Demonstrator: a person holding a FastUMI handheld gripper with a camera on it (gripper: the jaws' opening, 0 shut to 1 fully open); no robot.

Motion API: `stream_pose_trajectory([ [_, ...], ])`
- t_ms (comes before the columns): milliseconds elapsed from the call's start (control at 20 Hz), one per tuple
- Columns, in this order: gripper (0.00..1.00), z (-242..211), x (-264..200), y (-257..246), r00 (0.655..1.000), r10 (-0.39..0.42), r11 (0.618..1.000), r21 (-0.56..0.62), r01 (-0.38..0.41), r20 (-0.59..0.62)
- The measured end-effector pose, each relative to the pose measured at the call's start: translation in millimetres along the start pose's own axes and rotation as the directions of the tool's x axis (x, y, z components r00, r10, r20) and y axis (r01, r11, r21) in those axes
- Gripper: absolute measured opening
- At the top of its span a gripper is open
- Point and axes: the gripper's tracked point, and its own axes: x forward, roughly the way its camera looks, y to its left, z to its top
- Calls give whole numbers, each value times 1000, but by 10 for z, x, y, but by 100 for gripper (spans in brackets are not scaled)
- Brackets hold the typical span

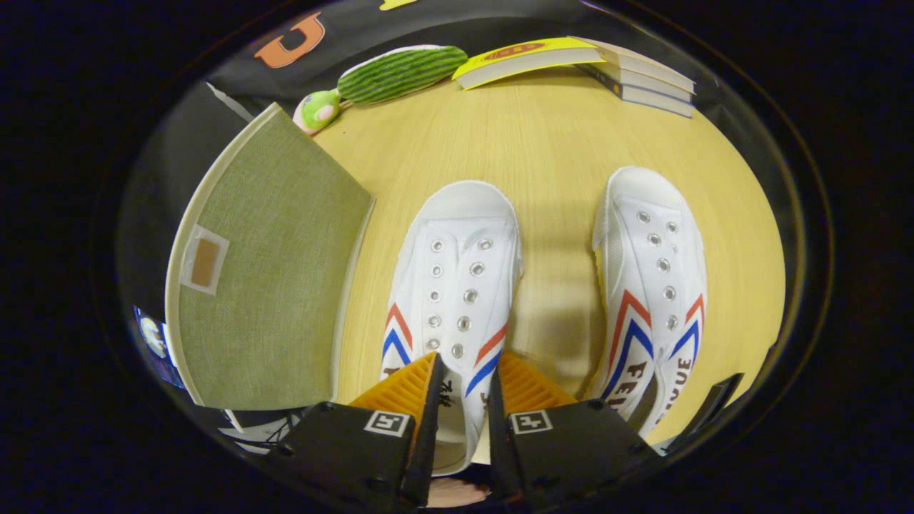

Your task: Open the storage box then place both shoes into the box .Put the left shoe in first, then the right shoe, with the right side of both shoes facing outward in a uniform manner.

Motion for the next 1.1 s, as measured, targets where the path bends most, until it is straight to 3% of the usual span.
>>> stream_pose_trajectory([
  [150,30,-7,-4,-2,1000,26,998,53,-26,5],
  [300,11,2,-25,-1,999,49,995,91,-50,13],
  [400,8,-4,-61,17,996,85,987,135,-87,18],
  [750,6,2,-420,135,982,171,956,229,-185,80],
  [1100,6,-24,-1516,495,972,127,963,209,-169,197],
])
